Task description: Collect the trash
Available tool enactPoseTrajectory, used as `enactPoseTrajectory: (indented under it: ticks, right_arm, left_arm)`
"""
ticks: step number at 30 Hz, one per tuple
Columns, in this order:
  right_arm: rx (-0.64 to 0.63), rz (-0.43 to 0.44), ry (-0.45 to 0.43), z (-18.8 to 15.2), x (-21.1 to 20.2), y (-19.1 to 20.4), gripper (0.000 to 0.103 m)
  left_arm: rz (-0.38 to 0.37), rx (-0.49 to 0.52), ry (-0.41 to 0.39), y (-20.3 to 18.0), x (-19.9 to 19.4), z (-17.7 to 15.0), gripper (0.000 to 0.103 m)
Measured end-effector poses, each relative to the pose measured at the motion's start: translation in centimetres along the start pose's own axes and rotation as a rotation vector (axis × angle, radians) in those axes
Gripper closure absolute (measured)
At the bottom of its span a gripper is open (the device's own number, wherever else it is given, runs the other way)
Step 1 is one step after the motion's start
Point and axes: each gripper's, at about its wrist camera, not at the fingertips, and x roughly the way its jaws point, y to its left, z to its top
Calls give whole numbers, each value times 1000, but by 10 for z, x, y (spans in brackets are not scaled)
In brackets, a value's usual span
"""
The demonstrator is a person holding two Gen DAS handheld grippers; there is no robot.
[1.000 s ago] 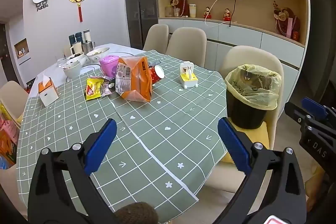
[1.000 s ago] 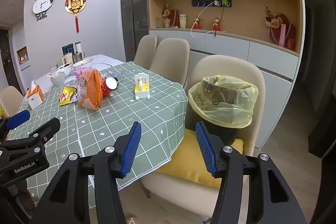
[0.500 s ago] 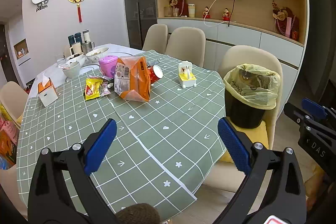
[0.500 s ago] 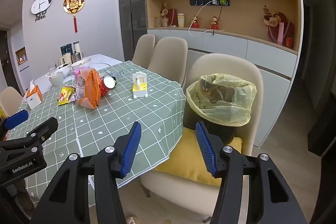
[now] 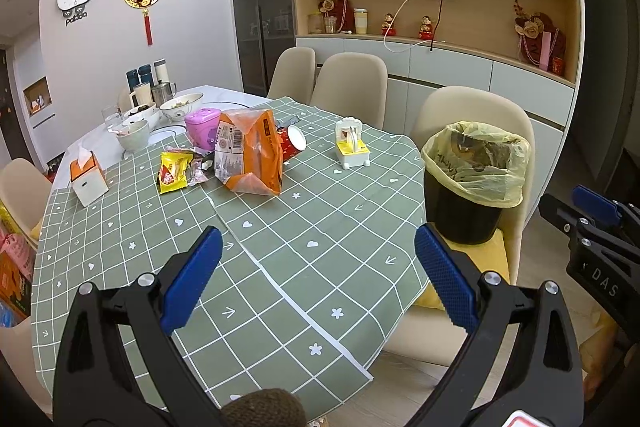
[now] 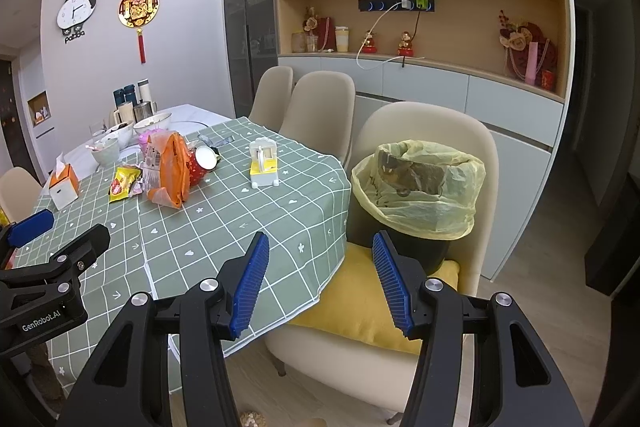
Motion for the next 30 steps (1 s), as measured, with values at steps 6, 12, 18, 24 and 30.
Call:
enactPoseTrajectory:
  ticks: [6, 12, 18, 24, 30]
  right_arm:
    - [4, -3, 2, 0, -1, -2, 52]
    - [7, -5, 1, -1, -2, -3, 52]
    - [7, -4, 0, -2, -3, -3, 52]
    - [13, -1, 6, -4, -4, -3, 52]
    - [13, 0, 3, -4, -3, -3, 52]
  left_arm:
    - [-3, -3, 1, 0, 0, 0, 10]
    - [-5, -3, -2, 0, -2, -1, 10]
    - [-5, -2, -1, -1, -1, 0, 10]
    - [-2, -5, 0, -1, -1, 0, 10]
    - [-4, -7, -5, 1, -3, 0, 10]
